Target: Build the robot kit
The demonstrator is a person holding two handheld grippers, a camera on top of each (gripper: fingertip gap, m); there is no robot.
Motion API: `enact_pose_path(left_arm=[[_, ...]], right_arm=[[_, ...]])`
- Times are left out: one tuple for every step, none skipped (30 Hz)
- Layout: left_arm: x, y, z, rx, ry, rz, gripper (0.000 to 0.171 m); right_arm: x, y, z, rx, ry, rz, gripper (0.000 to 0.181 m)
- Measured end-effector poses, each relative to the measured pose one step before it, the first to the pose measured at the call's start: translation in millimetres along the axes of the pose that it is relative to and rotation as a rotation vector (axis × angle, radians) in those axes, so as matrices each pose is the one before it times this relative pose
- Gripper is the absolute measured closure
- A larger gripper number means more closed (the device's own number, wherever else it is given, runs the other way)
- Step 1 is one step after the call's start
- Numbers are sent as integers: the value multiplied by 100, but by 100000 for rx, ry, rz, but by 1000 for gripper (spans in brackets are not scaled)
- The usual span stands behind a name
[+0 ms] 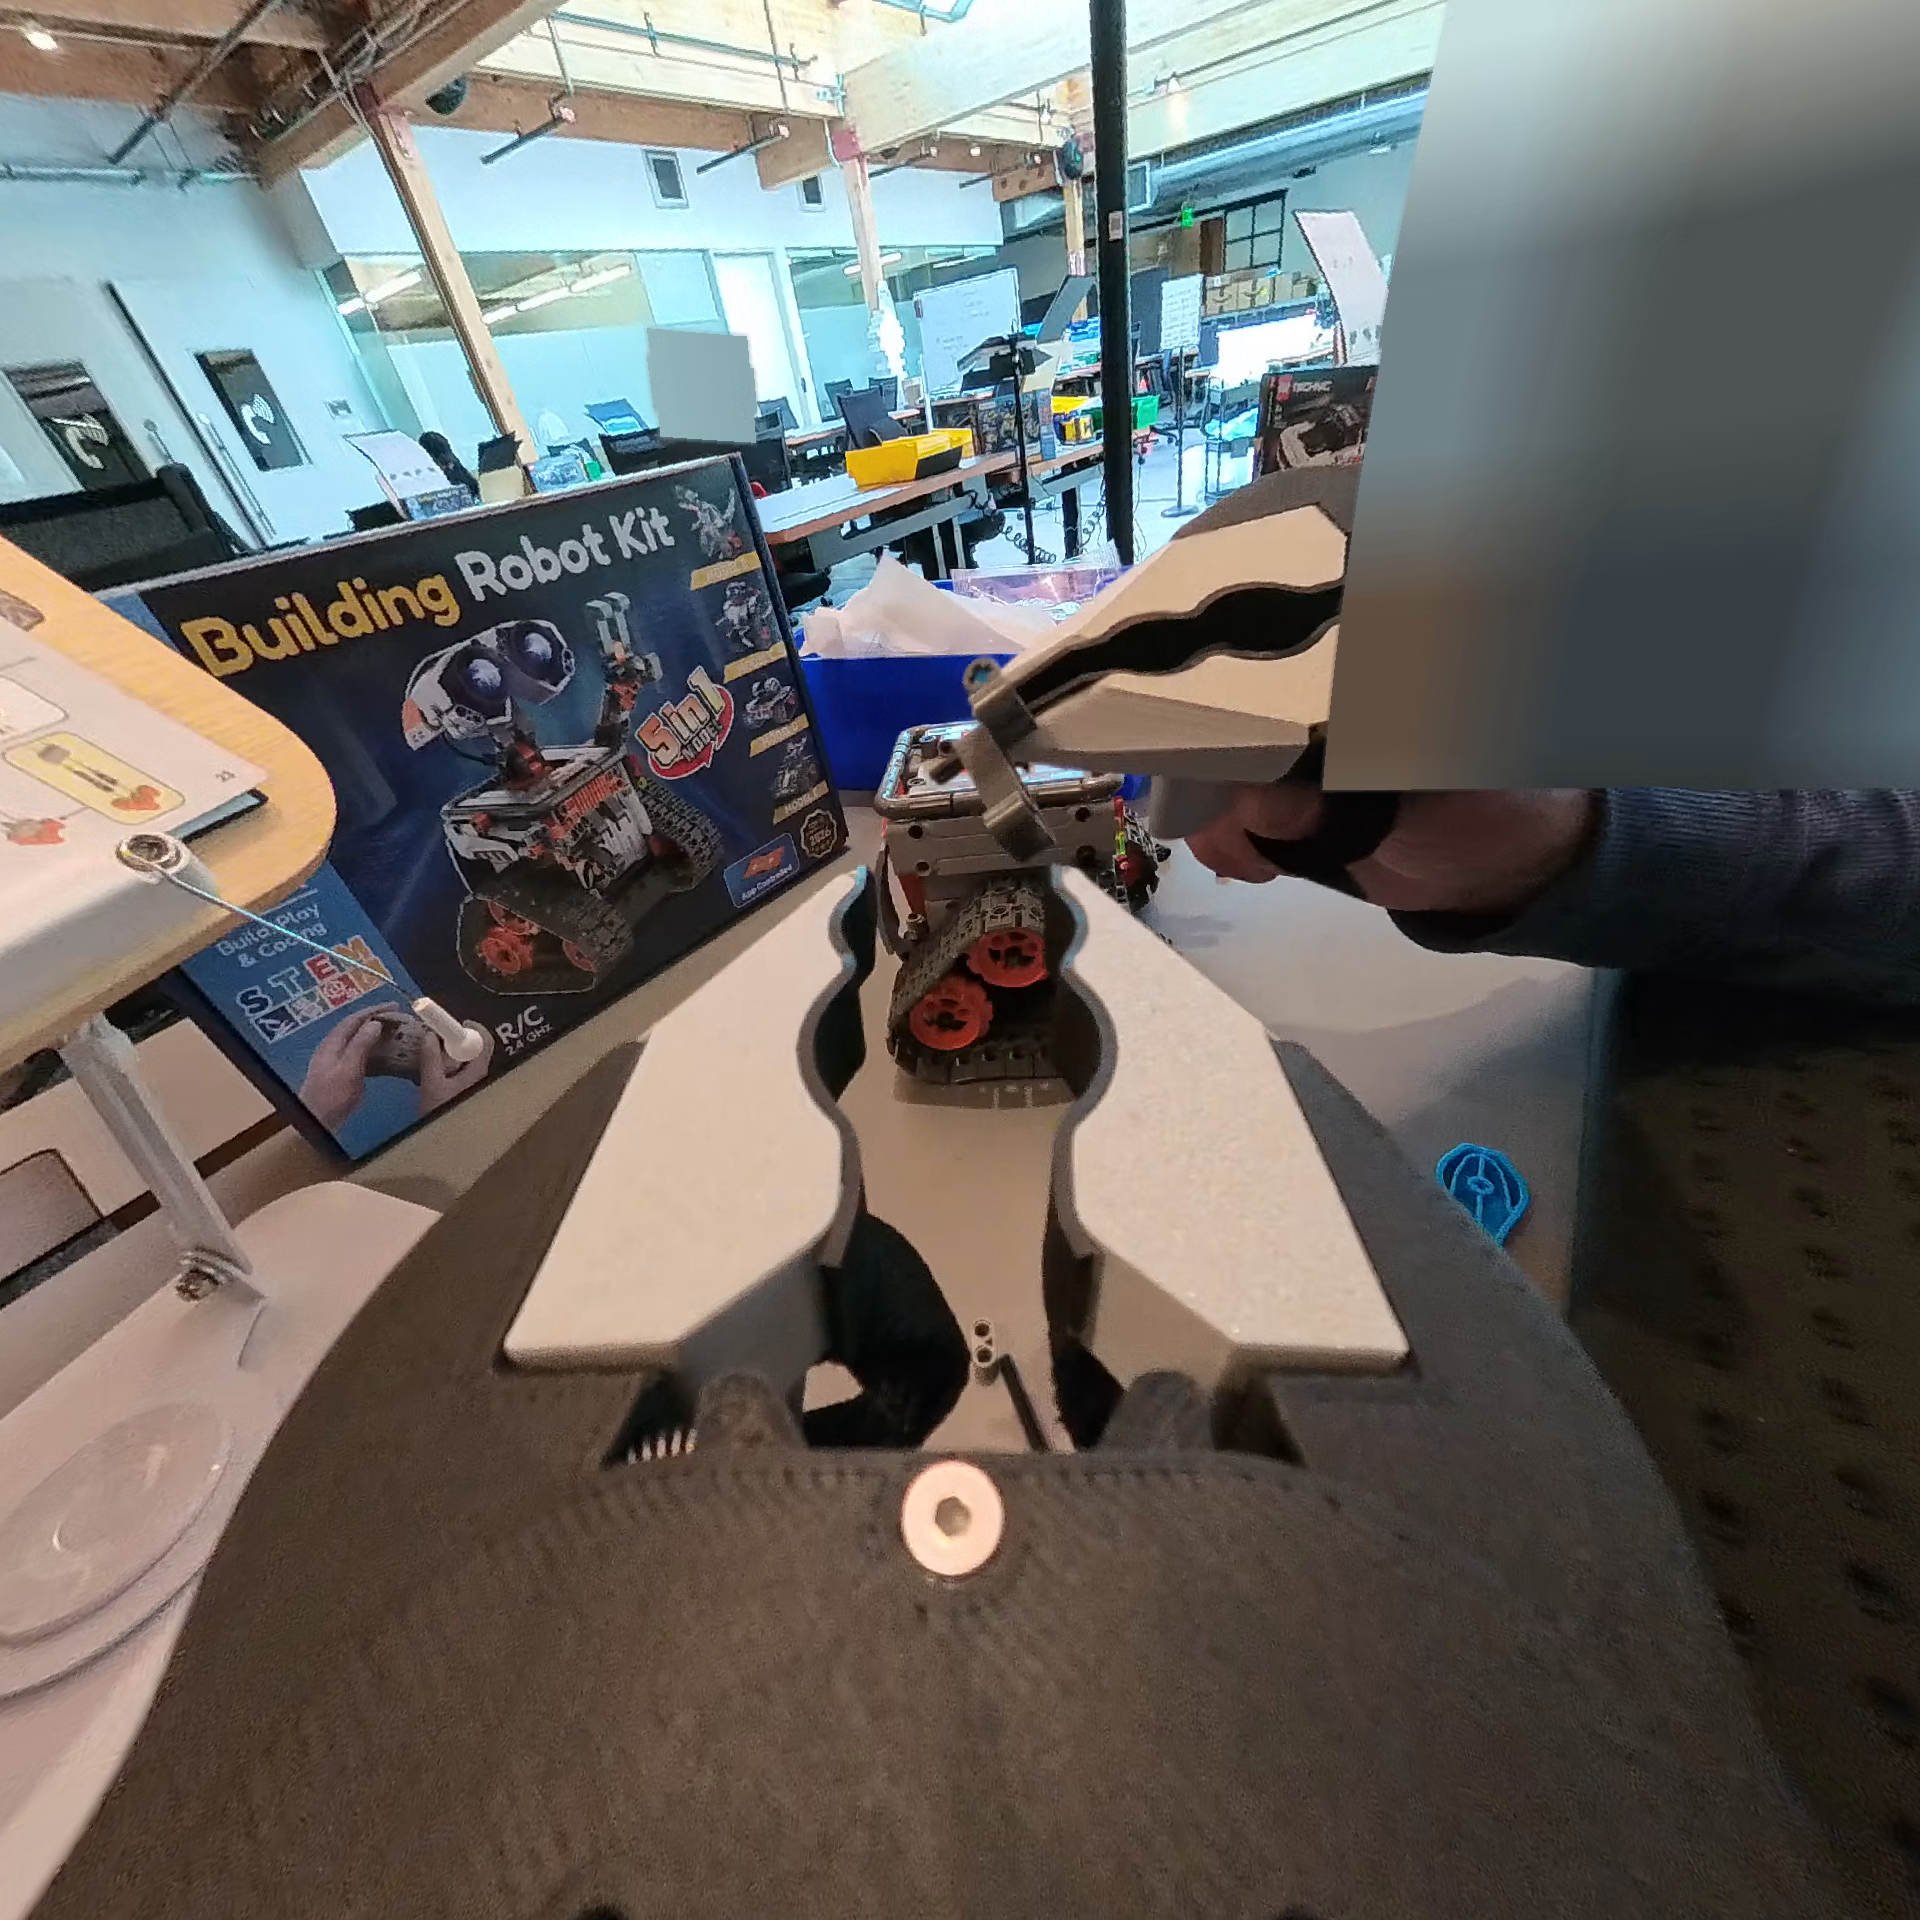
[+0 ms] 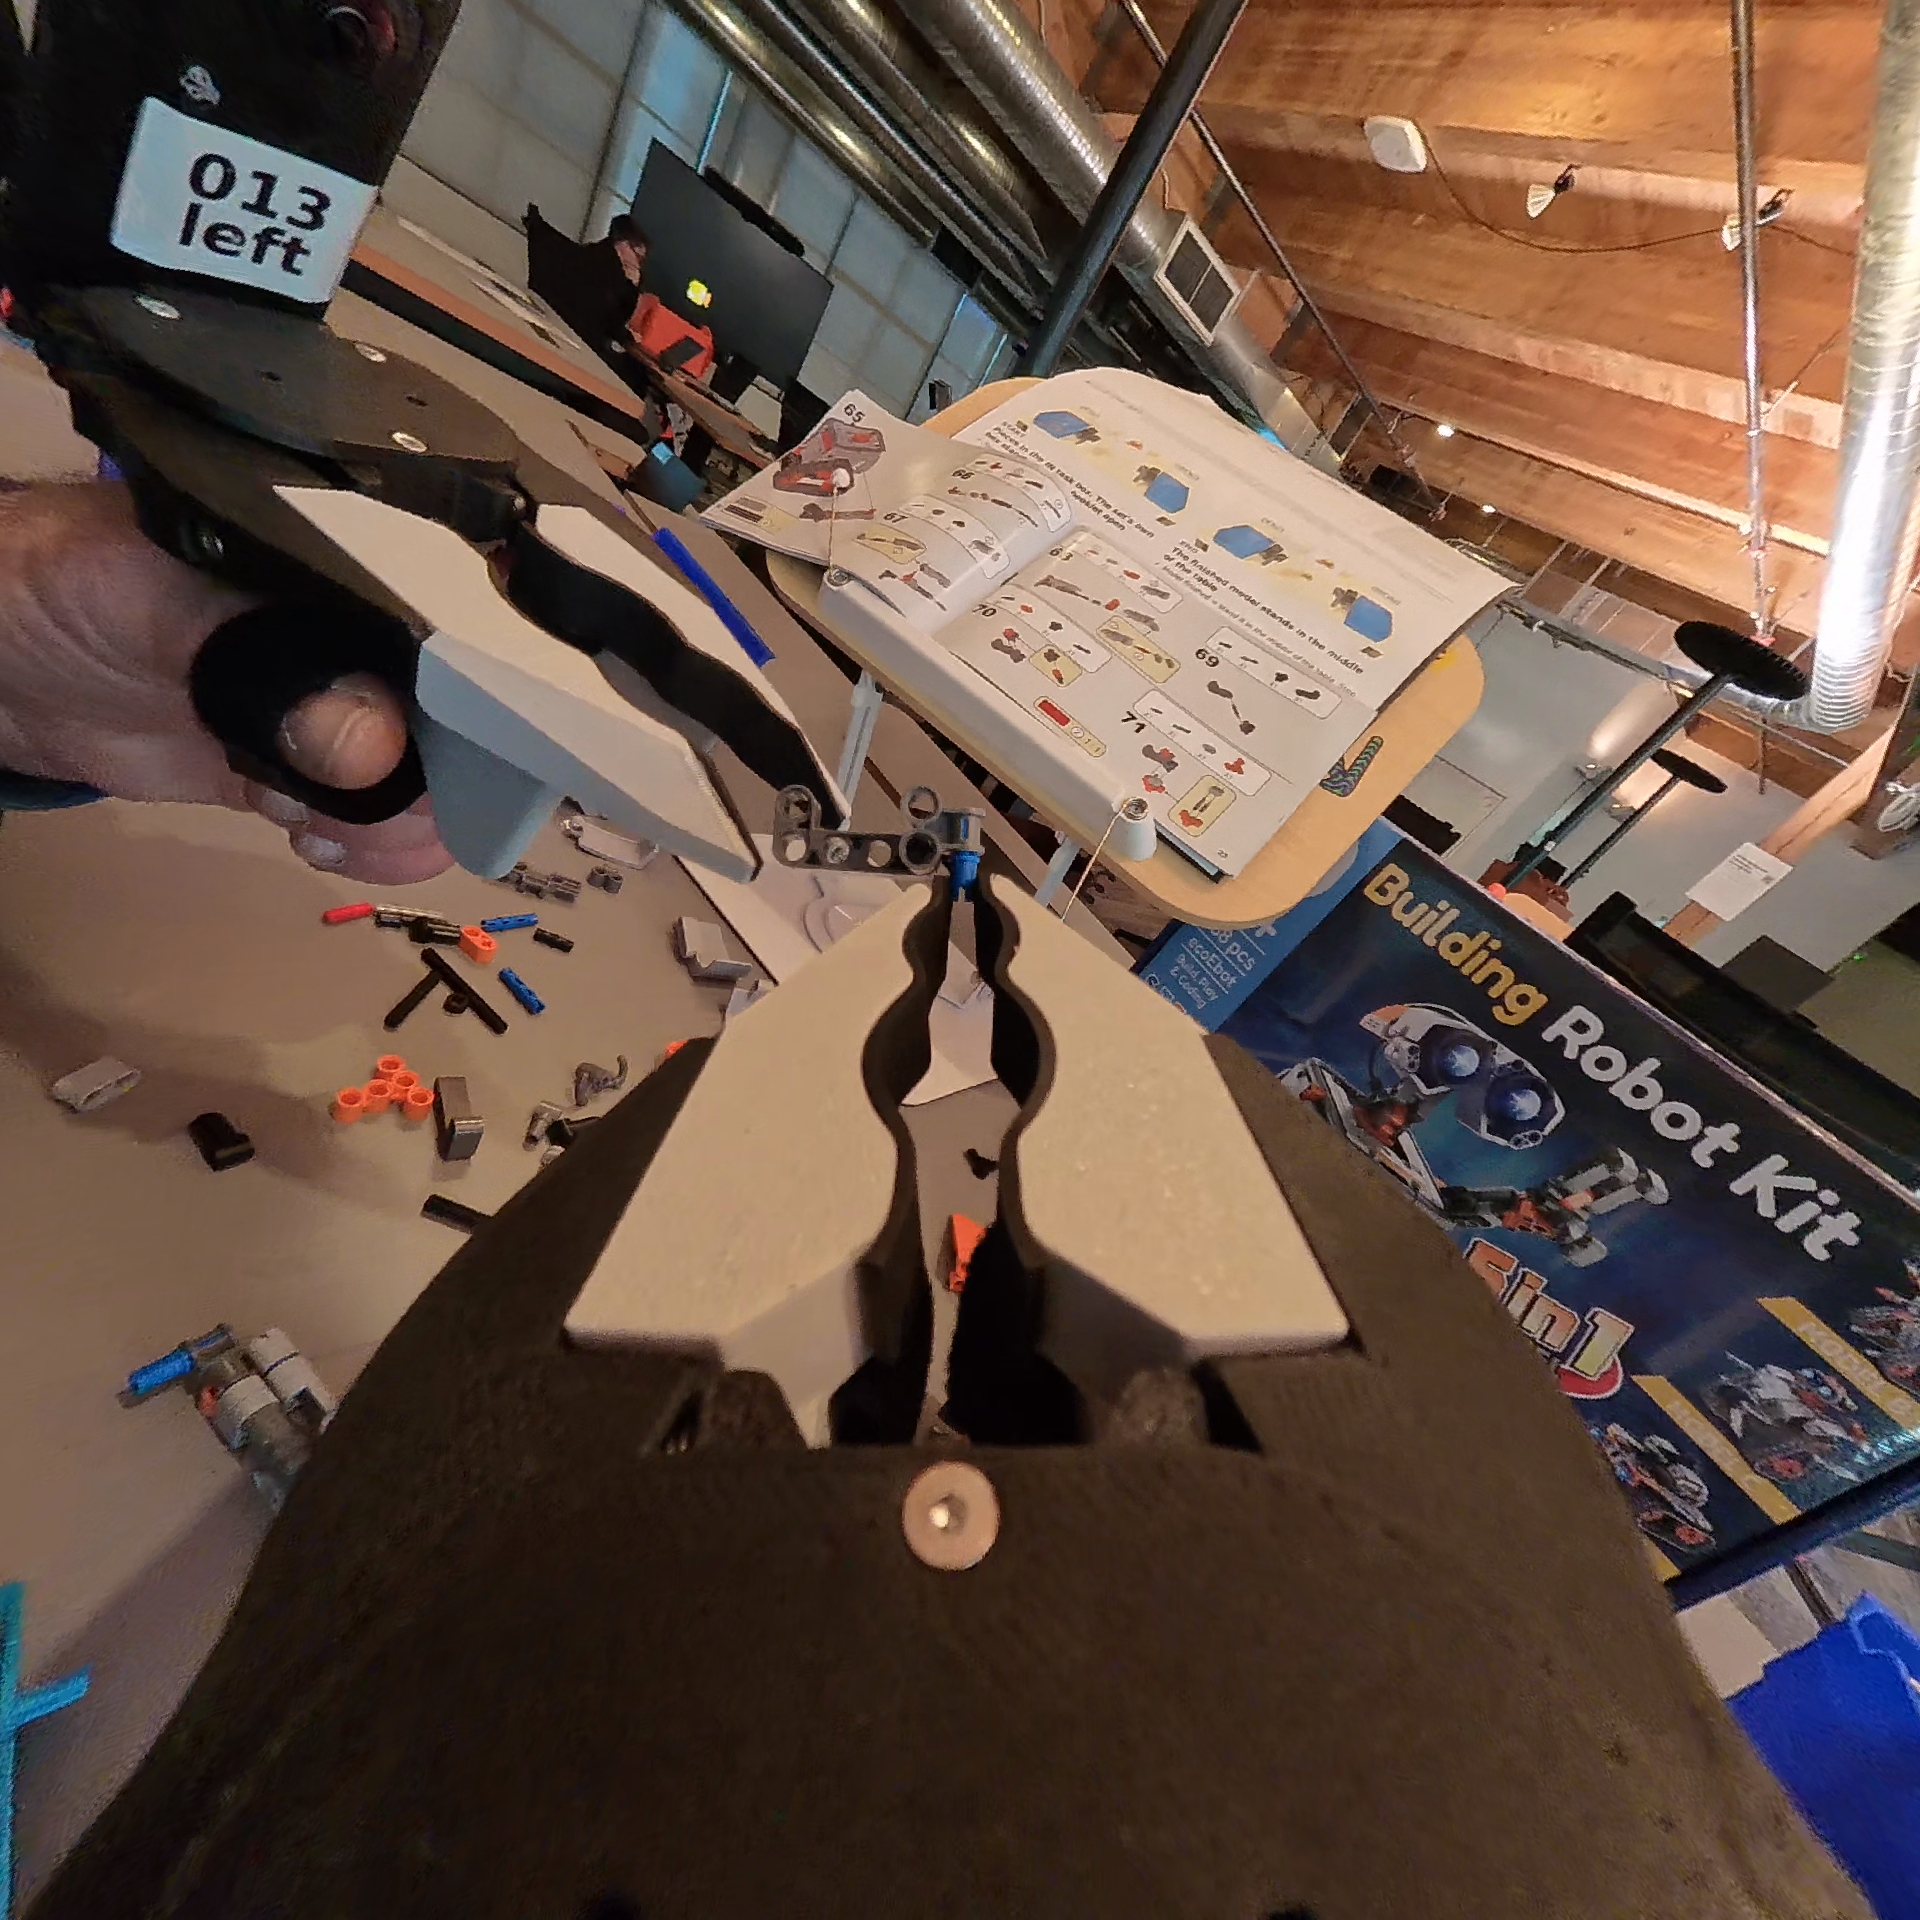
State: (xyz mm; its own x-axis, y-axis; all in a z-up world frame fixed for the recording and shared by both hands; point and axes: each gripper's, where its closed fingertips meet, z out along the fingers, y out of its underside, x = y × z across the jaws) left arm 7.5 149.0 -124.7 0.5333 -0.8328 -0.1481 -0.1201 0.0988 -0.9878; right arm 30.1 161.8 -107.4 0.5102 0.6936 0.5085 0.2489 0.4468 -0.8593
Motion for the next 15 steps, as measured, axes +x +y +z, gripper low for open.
enact_pose_path(left_arm=[[-99,58,32,-6,-458,-302,141],[-102,52,32,8,-360,-596,141],[-134,63,30,-104,-350,-767,140],[-314,222,64,-963,-1653,-154,139],[-209,75,20,186,-1285,296,138],[179,5,30,556,697,-247,141],[361,142,131,-464,1518,-528,144],[318,92,124,-129,1212,146,143],[481,-185,31,1364,2512,12,143],[520,-203,4,1118,2969,-620,143],[152,-90,18,287,848,-562,143],[-4,-117,11,696,167,-768,144],[17,-111,-4,856,672,-1382,145],[-117,33,25,-33,38,-1281,149],[-89,106,41,-338,24,-556,153]], right_arm=[[31,59,34,-161,174,-134,179],[31,35,13,-82,493,-314,179],[-20,5,9,59,416,-517,179],[-92,-22,10,13,101,-910,179],[-81,13,20,-227,388,-1265,179],[-54,31,26,-405,722,-1622,179],[1,9,32,-377,817,-1964,179],[18,8,20,-470,628,-1764,180],[44,3,34,-247,665,-1473,180],[-34,24,12,-234,256,-1604,180],[-82,16,10,-314,75,-1601,180],[-96,-38,-22,59,120,-1214,180],[-123,-98,-39,301,-156,-1059,180],[-136,-85,-18,151,-150,-1222,179],[-87,-74,-5,62,27,-1130,179]])
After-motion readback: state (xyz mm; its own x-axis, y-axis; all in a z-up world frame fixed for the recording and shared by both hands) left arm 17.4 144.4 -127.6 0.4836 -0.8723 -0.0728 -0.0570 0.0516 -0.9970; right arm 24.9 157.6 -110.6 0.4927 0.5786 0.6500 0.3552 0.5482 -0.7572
